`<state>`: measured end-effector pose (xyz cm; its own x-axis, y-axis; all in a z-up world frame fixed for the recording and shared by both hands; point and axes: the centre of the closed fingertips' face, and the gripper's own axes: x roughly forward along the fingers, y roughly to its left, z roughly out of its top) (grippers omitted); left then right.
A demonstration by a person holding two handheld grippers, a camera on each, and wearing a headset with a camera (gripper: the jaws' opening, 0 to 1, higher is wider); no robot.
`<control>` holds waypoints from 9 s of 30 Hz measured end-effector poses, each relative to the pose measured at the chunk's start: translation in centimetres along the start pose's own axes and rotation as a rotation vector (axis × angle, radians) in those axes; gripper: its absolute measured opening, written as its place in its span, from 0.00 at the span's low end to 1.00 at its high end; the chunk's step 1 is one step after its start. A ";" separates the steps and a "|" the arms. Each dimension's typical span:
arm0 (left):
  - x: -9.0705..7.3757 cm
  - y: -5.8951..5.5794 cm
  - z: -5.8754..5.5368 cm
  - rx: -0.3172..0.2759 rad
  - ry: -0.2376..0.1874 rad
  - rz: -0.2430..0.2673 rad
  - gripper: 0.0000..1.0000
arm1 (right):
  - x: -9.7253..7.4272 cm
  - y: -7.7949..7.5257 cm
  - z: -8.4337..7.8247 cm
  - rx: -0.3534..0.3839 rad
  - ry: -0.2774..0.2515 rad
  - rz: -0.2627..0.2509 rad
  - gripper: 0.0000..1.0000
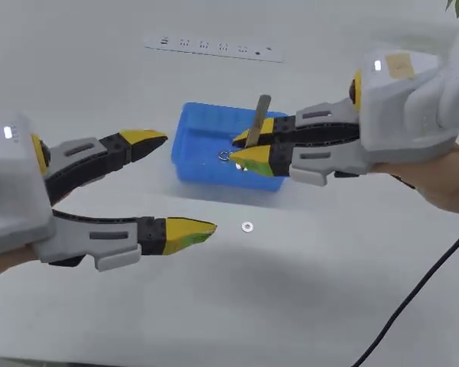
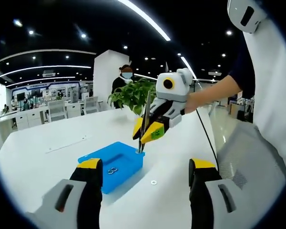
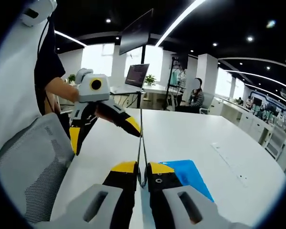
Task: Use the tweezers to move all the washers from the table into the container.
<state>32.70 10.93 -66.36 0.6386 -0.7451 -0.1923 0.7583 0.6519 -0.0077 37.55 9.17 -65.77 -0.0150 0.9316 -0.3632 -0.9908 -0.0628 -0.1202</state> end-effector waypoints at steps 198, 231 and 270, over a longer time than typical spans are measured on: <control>6.2 -3.1 0.5 0.163 0.061 -0.227 0.04 | -9.6 4.9 -11.2 0.203 0.104 -0.353 0.67; 7.7 -4.0 -1.7 0.183 0.103 -0.306 0.04 | -7.7 7.6 -12.2 0.308 0.064 -0.306 0.83; 8.2 -4.5 -2.1 0.139 0.176 -0.388 0.04 | 0.4 5.0 -10.9 0.198 0.091 -0.055 0.23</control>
<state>34.26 2.23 -69.97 0.2808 -0.8874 -0.3656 0.9553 0.2952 0.0172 34.11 5.34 -76.63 0.0432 0.8949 -0.4442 -0.9970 0.0671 0.0382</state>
